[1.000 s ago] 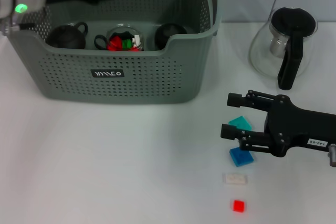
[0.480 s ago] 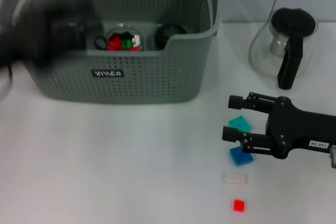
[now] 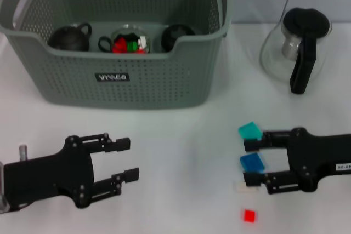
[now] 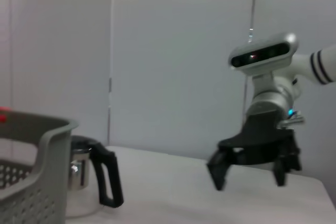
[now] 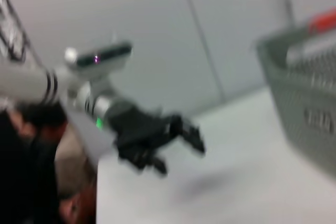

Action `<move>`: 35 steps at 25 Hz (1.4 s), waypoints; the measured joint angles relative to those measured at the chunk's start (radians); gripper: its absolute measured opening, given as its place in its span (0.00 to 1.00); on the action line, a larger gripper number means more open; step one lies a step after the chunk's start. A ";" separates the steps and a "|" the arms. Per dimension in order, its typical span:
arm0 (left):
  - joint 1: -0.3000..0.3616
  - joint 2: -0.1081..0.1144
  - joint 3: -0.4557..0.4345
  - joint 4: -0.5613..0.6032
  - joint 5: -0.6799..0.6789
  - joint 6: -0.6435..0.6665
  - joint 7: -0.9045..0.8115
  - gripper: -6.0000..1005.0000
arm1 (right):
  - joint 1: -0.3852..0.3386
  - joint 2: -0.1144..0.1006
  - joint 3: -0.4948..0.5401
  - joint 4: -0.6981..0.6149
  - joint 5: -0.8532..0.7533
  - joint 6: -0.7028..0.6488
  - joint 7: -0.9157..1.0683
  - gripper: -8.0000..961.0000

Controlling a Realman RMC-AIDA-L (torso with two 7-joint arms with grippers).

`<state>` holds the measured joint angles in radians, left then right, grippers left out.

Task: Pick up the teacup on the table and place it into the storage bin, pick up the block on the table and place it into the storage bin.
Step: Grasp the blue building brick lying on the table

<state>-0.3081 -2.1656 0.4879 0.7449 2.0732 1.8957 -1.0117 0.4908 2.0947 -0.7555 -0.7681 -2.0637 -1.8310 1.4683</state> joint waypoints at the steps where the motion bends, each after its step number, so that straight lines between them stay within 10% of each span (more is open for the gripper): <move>1: -0.001 0.001 -0.005 -0.012 0.002 -0.011 0.002 0.56 | 0.005 0.002 -0.018 -0.046 -0.034 -0.007 0.057 0.84; 12: -0.031 0.003 -0.062 -0.119 0.005 -0.083 0.014 0.55 | 0.217 -0.001 -0.367 -0.447 -0.383 -0.065 0.616 0.82; 26: -0.050 0.000 -0.173 -0.227 -0.008 -0.097 0.083 0.55 | 0.360 0.009 -0.842 -0.250 -0.510 0.250 0.647 0.82; 35: -0.045 -0.002 -0.194 -0.233 -0.007 -0.099 0.083 0.55 | 0.368 0.009 -0.889 -0.207 -0.511 0.334 0.660 0.82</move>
<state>-0.3528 -2.1672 0.2941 0.5123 2.0662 1.7963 -0.9288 0.8589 2.1037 -1.6448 -0.9753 -2.5743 -1.4971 2.1286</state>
